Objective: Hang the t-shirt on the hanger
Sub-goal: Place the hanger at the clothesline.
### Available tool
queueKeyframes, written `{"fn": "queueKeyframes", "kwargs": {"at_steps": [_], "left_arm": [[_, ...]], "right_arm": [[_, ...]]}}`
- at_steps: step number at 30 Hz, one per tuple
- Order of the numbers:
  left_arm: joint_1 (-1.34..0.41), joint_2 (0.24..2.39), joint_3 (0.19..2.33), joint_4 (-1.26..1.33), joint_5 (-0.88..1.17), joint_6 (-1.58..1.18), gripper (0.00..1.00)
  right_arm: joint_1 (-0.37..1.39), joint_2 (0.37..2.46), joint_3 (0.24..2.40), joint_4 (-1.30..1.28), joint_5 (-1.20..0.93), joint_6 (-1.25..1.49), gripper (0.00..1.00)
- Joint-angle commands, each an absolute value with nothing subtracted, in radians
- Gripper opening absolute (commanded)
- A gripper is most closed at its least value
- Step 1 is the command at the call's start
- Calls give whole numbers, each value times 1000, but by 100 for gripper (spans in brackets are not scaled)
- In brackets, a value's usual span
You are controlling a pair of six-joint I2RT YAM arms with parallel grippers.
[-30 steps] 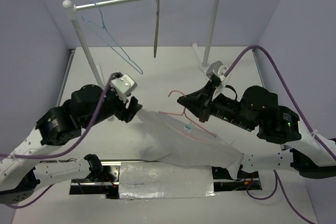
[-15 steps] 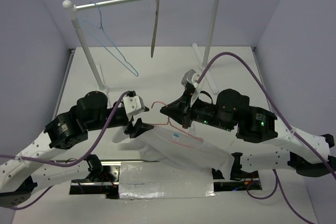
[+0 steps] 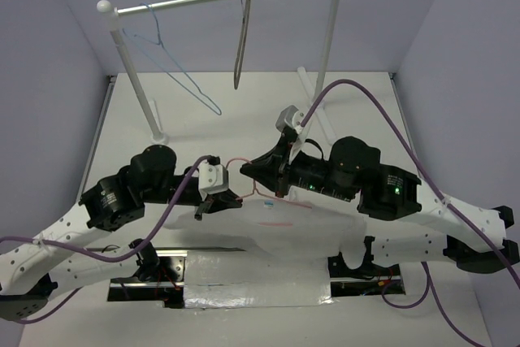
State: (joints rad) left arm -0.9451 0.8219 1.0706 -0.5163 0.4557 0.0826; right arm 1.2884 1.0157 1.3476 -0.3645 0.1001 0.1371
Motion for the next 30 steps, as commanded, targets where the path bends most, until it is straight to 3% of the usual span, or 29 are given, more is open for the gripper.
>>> {"fn": "queueKeyframes", "kwargs": {"at_steps": [1, 4, 6, 9, 11, 20, 30], "left_arm": [[-939, 793, 1069, -423, 549, 81, 0], [-937, 738, 1040, -388, 549, 77, 0], [-937, 701, 1031, -391, 551, 92, 0], [-937, 674, 1043, -467, 569, 147, 0], [-937, 666, 1048, -494, 583, 166, 0], [-937, 663, 1074, -571, 644, 219, 0], [-937, 678, 1098, -598, 595, 215, 0]], "right_arm": [[1293, 1005, 1338, -281, 94, 149, 0], [1293, 999, 1341, -311, 91, 126, 0], [1293, 993, 1364, -386, 86, 98, 19], [1293, 927, 1377, -498, 101, 81, 59], [1292, 893, 1384, -585, 107, 77, 65], [1292, 838, 1411, -850, 5, 43, 68], [1292, 862, 1316, -812, -130, 67, 67]]}}
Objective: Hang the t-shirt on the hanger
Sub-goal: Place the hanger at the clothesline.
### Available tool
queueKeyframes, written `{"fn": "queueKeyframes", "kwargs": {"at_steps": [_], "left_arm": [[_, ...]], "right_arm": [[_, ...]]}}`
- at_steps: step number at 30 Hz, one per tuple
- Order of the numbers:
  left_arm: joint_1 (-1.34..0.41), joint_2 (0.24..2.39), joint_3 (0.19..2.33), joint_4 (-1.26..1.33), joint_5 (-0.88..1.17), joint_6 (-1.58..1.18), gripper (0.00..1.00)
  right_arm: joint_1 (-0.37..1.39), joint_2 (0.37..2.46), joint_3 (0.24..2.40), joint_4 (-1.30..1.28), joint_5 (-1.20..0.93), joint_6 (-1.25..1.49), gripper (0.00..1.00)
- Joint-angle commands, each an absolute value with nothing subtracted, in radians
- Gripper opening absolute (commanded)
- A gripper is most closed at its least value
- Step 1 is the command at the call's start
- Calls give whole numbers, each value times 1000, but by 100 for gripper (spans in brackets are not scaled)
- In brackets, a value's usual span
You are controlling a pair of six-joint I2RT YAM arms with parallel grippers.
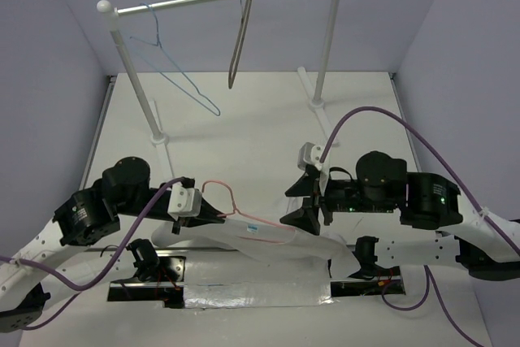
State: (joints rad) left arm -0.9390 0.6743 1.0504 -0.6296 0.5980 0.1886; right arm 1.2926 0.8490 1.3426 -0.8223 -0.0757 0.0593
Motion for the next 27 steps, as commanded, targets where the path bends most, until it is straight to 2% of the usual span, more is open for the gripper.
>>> {"fn": "queueKeyframes", "kwargs": {"at_steps": [1, 17, 21, 27], "left_arm": [[-937, 681, 1100, -600, 595, 215, 0], [-937, 712, 1094, -601, 557, 207, 0], [-939, 722, 1095, -600, 545, 201, 0], [-937, 744, 1104, -609, 545, 199, 0]], "right_arm": [[1293, 865, 1310, -801, -126, 72, 67], [1293, 856, 1292, -819, -108, 120, 69], [1292, 853, 1321, -842, -109, 127, 78], [1293, 847, 1325, -867, -109, 137, 79]]}}
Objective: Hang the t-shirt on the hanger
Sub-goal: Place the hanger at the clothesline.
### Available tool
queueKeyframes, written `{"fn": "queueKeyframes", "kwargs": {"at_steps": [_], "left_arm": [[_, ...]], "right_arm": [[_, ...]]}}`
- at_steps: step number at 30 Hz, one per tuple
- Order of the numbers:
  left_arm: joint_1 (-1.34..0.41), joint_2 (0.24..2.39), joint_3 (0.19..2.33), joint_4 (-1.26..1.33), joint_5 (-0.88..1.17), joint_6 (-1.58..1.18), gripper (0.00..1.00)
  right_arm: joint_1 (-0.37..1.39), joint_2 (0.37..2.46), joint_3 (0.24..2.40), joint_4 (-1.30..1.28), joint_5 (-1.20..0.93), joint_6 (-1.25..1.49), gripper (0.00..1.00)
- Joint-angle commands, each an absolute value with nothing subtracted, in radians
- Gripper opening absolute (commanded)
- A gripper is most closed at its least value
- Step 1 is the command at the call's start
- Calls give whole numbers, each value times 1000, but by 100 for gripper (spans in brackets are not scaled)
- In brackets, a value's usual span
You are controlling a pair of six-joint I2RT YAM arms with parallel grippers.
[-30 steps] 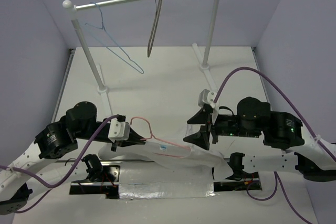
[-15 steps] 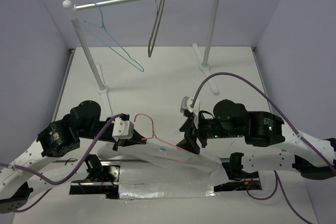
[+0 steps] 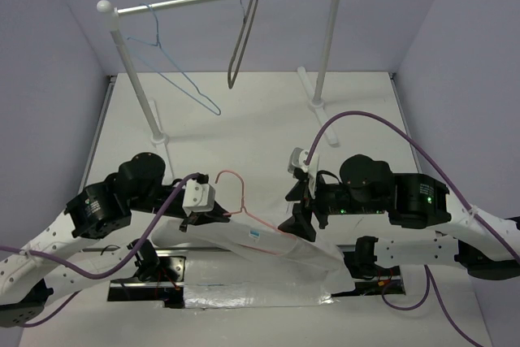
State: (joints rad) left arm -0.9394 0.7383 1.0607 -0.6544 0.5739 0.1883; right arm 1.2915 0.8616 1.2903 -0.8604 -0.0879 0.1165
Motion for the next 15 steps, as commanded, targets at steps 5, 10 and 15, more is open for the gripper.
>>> {"fn": "queueKeyframes", "kwargs": {"at_steps": [5, 10, 15], "left_arm": [[-939, 738, 1100, -607, 540, 199, 0], [-937, 741, 1101, -601, 538, 196, 0], [-937, 746, 1100, -600, 526, 193, 0]], "right_arm": [[1293, 827, 1341, -871, -97, 152, 82], [1293, 839, 1374, -897, -97, 163, 87], [1293, 844, 1371, -902, -115, 173, 87]]}}
